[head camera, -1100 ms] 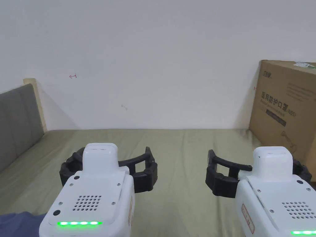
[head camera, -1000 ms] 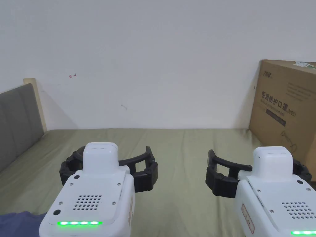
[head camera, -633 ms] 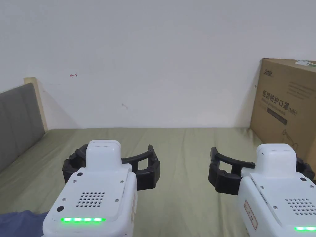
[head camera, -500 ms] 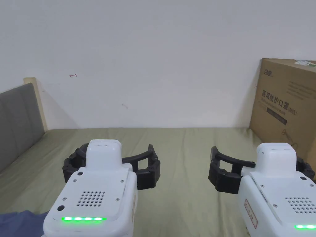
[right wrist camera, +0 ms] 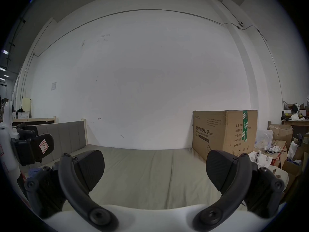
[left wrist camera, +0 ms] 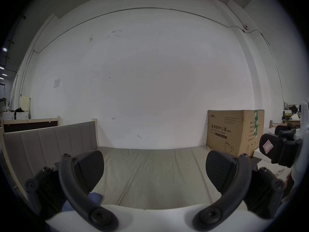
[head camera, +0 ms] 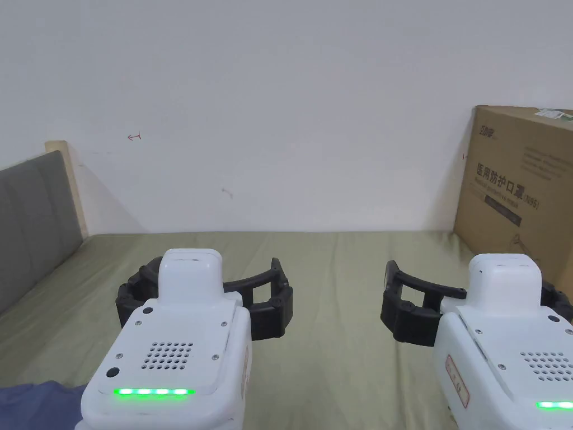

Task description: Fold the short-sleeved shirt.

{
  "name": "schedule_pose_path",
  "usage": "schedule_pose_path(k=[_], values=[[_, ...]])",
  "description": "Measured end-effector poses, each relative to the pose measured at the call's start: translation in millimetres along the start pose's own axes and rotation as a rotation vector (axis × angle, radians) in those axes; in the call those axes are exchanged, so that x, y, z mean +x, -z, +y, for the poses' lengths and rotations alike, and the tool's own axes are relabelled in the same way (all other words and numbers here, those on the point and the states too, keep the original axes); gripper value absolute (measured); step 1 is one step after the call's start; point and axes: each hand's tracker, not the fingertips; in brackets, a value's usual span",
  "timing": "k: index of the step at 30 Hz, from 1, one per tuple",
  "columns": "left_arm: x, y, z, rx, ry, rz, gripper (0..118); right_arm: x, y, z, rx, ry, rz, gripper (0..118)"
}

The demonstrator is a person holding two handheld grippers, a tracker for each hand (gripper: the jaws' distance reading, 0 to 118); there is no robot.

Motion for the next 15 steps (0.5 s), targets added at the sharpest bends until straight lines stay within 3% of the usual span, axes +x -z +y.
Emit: schedule_pose_path(k=[15], values=[[2.1,-5.8,1.3,0.006,-0.001,0.013,118,-1.3,-4.9,-4.0,0.016,-0.009,-0.009,118]])
